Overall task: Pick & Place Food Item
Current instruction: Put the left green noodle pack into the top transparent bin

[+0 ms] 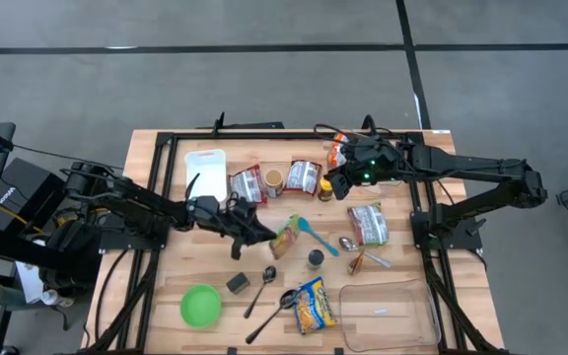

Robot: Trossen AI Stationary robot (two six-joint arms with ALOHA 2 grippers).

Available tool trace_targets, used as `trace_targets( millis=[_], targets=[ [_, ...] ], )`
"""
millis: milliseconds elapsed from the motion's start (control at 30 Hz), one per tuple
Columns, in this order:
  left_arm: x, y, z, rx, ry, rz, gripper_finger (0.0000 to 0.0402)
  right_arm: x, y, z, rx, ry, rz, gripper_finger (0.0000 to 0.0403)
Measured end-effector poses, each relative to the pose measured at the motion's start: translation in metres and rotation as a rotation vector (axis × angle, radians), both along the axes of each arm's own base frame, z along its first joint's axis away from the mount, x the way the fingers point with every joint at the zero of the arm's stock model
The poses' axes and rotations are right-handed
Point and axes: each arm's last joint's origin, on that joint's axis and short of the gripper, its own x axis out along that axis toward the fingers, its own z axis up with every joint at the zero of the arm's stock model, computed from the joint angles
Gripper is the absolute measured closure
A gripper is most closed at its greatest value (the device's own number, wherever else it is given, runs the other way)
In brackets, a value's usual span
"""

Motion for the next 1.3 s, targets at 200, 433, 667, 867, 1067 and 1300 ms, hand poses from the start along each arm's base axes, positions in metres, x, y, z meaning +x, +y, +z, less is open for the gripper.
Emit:
trace_targets(
  millis=[200,433,667,867,1067,1300],
  targets=[
    [0.004,-0.001,0.007,0.046,-0.036,-0.038,0.0401,0.0,-0.002,0.0,0.005,-0.006,-0.013,0.0295],
    [0.008,0.001,0.015,0.094,-0.074,-0.029,0.0401,0.001,0.001,0.0,-0.022,0.008,0.124,0.0295],
    [0.01,0.013,0.015,0.098,-0.074,0.013,0.0401,0.005,0.022,0.003,-0.24,-0.002,0.541,0.0295],
    [0.01,0.021,0.014,0.099,-0.064,0.036,0.0401,0.012,0.035,0.004,-0.341,-0.044,0.636,0.0295],
    [0.007,0.021,0.011,0.094,0.018,0.02,0.0401,0.015,0.035,0.0,-0.262,-0.021,0.583,0.0295],
    [-0.022,0.026,0.02,0.121,0.249,0.131,0.0401,0.019,0.035,-0.009,-0.246,0.023,0.589,0.0295]
  ],
)
